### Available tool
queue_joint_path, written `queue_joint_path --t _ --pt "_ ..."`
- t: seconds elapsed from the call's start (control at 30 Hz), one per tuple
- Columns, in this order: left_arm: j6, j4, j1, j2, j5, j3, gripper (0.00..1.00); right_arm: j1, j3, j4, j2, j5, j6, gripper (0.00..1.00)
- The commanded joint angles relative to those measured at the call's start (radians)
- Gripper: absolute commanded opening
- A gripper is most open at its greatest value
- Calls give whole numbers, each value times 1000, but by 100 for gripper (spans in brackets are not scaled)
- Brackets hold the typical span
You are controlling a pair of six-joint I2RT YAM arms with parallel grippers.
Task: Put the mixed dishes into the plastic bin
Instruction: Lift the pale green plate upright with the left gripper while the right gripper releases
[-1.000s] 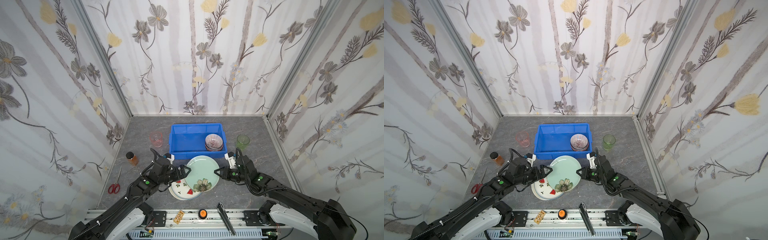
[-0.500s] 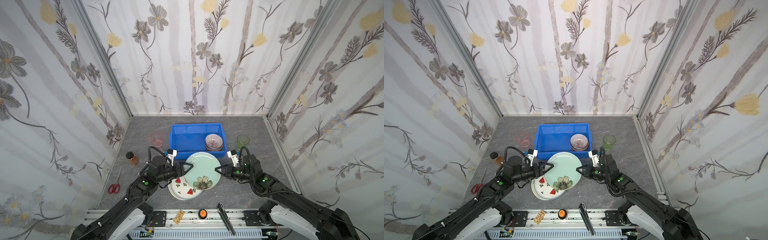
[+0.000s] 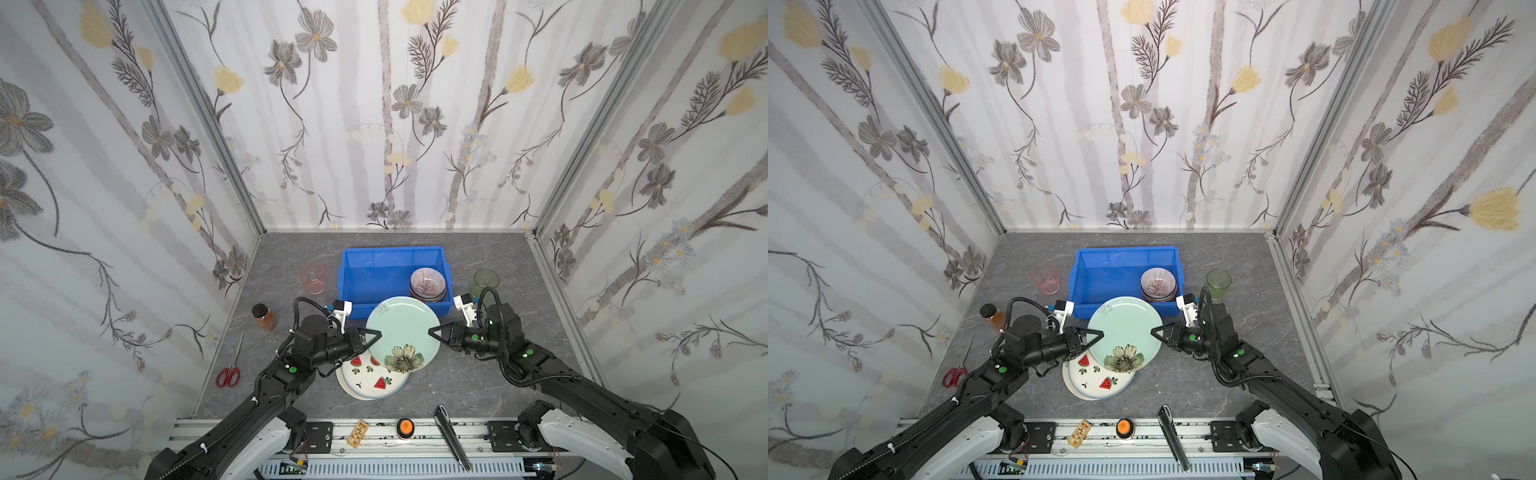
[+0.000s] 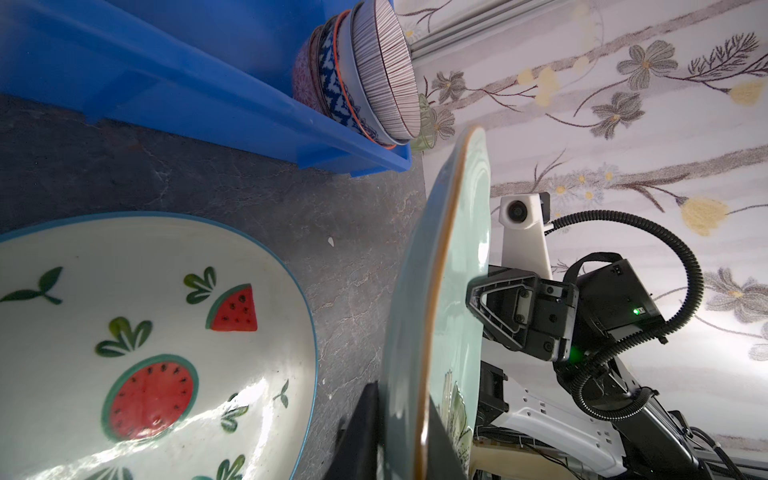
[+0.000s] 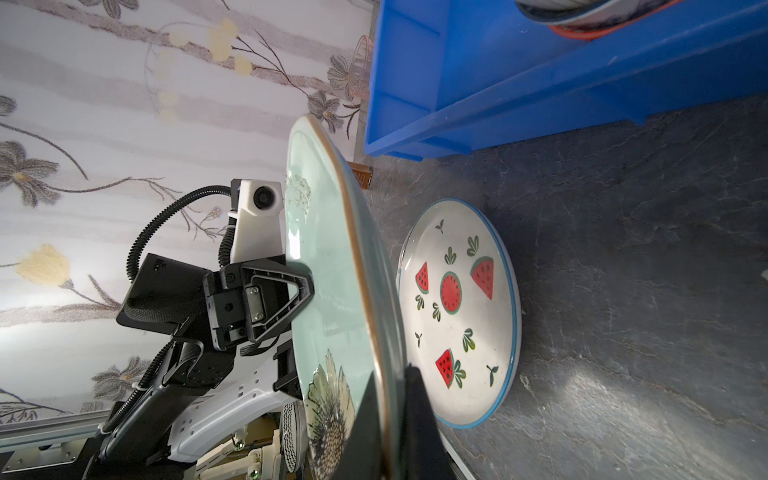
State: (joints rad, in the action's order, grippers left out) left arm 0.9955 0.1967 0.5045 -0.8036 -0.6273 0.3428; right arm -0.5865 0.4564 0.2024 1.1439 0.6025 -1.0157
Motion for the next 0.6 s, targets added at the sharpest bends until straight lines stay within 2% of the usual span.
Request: queue_joint_path --t 0.0,0.07,0.2,0.43,0.57 --pt "6 66 -3 0 -32 4 7 2 16 120 12 33 -14 0" --pt "6 68 -6 0 -36 6 0 2 17 125 21 34 -13 0" --pt "4 70 -11 4 -40 14 0 3 22 126 36 34 -10 1" --pt "4 71 -30 0 -38 30 0 6 29 100 42 23 11 18" --pt "2 71 -52 -9 -40 48 0 13 35 71 30 10 29 36"
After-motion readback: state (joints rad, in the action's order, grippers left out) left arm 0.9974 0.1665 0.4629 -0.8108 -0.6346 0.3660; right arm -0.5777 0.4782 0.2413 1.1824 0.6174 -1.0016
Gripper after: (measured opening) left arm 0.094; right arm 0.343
